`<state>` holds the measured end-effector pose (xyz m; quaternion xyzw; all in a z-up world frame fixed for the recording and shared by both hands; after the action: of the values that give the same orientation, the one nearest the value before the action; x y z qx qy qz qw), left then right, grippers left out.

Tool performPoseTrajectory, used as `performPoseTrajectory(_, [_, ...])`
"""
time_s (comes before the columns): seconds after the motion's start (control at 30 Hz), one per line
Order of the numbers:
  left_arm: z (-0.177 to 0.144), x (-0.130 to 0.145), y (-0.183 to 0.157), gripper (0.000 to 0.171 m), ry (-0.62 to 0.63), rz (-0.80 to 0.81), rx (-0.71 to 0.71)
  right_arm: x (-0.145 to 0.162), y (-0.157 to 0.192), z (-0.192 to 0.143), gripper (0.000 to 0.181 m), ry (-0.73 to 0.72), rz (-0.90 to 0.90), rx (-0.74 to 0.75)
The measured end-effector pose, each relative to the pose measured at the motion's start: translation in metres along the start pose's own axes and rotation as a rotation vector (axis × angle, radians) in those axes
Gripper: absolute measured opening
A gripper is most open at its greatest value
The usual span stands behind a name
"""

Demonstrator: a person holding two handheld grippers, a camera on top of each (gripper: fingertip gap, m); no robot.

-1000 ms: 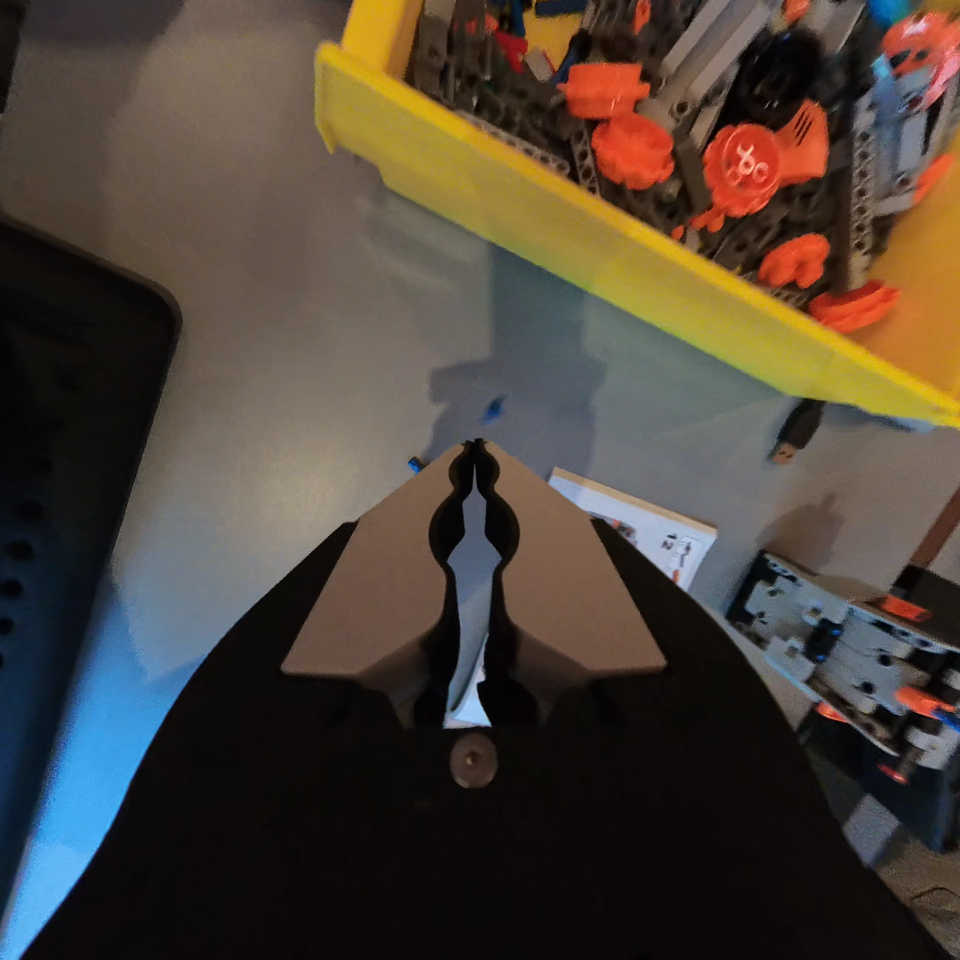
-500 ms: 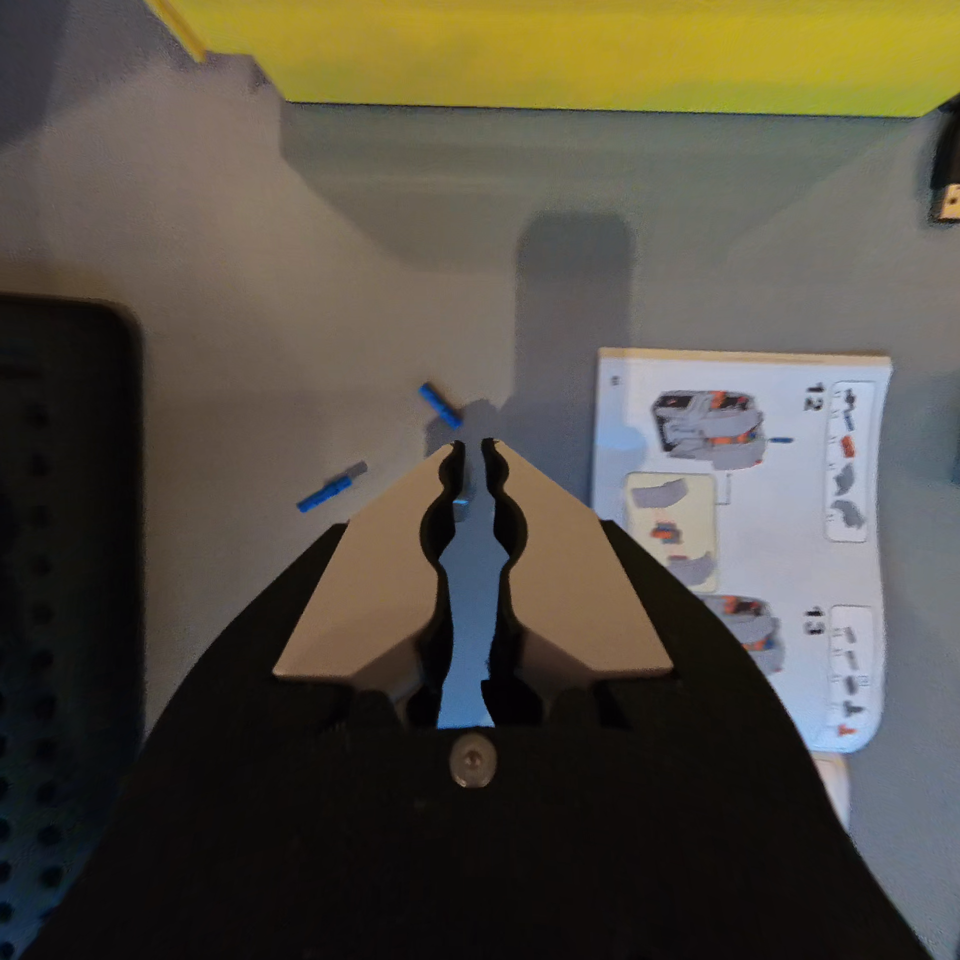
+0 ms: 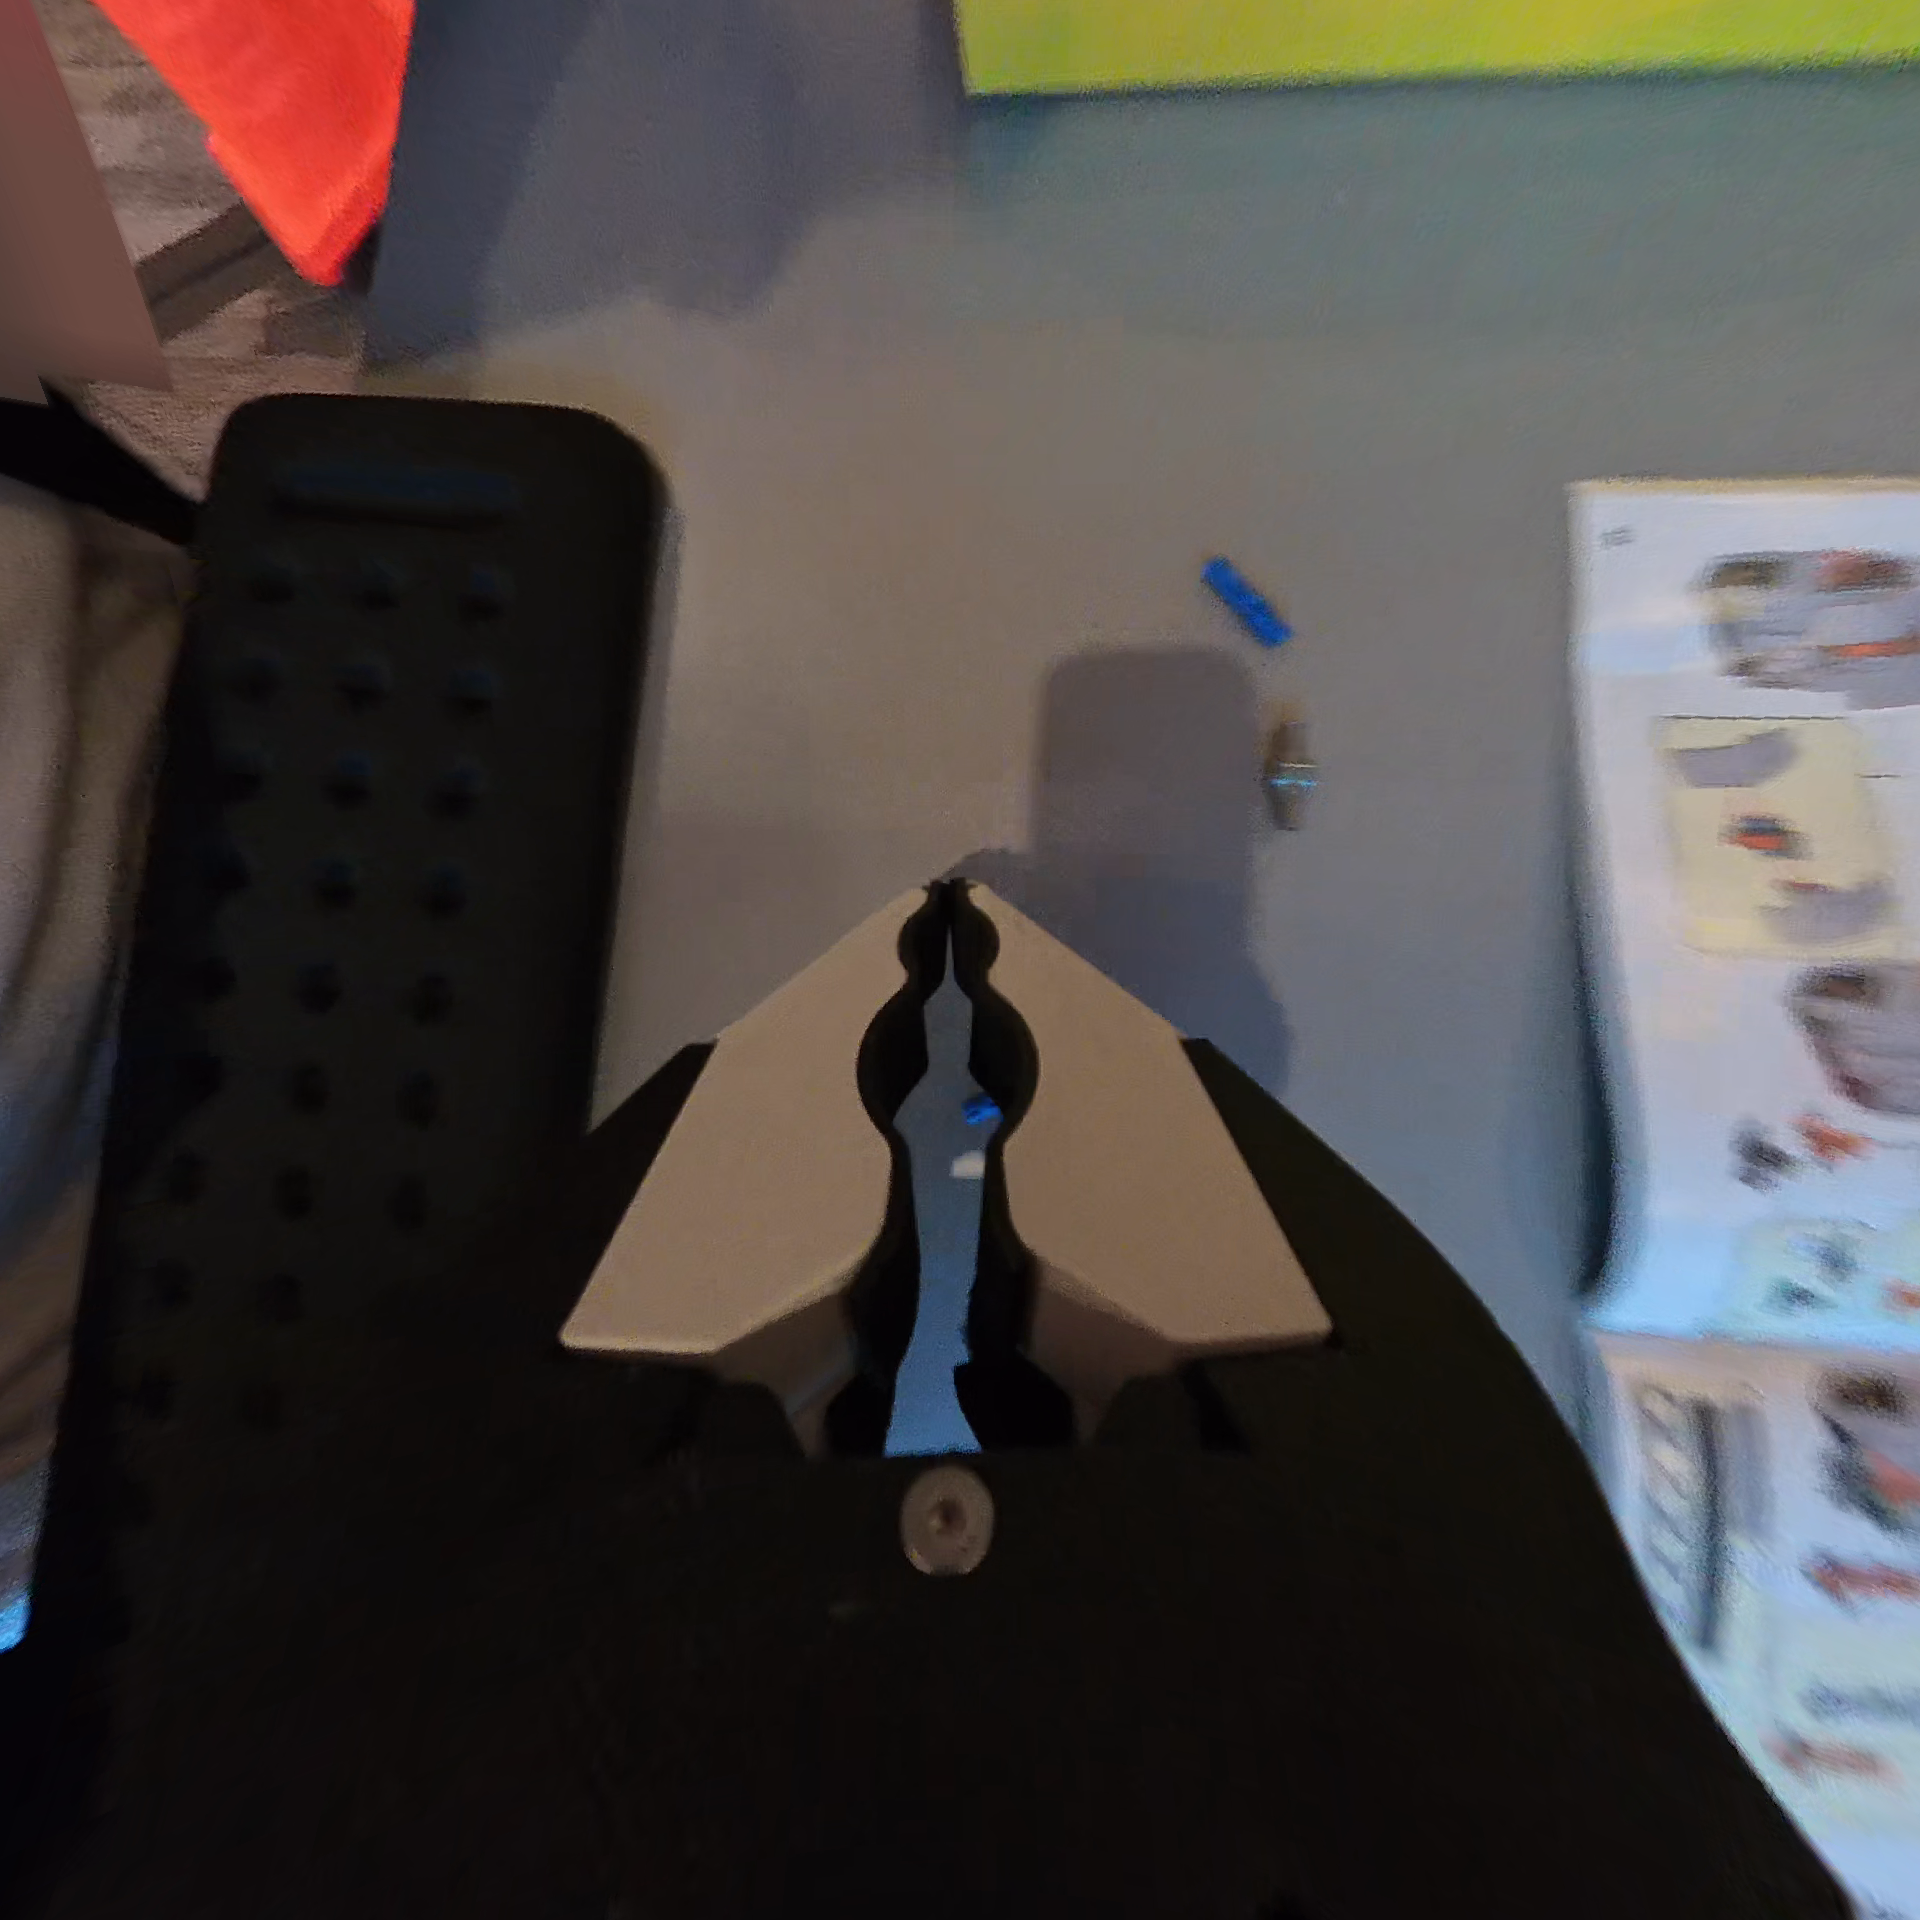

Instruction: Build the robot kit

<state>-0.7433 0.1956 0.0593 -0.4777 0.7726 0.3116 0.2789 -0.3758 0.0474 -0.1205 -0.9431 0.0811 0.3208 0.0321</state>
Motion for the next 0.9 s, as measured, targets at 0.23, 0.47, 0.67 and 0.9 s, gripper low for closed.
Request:
performPoseTrajectory(0.23, [-0.028,-0.009,-0.026,0.034,-0.086,0.069,-0.066,0.06,-0.009,-0.047,0.02,0.023,0.047,0.209])
performPoseTrajectory(0.47, [-0.03,0.016,-0.083,0.033,-0.232,-0.02,0.051,0.054,-0.012,-0.029,0.025,-0.119,0.365,0.181])
performPoseTrajectory(0.67, [-0.027,0.064,-0.104,0.032,-0.142,-0.02,0.031,0.05,-0.009,-0.006,0.003,-0.014,0.183,0.204])
performPoseTrajectory(0.9, [-0.023,0.077,-0.12,0.004,-0.025,0.173,0.319,0.024,-0.039,0.011,0.004,-0.022,0.108,0.193])
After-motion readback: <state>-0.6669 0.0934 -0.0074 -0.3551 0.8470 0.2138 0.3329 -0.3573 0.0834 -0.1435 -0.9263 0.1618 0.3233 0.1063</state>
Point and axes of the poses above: each gripper's, where its closed fingertips meet, z out along the fingers, x out of its underside, y = z × x across the jaws, the point moved 2 cm from there along -z, back along the fingers, and after that the axes turned 5 degrees about x, right-handed, at the moved point
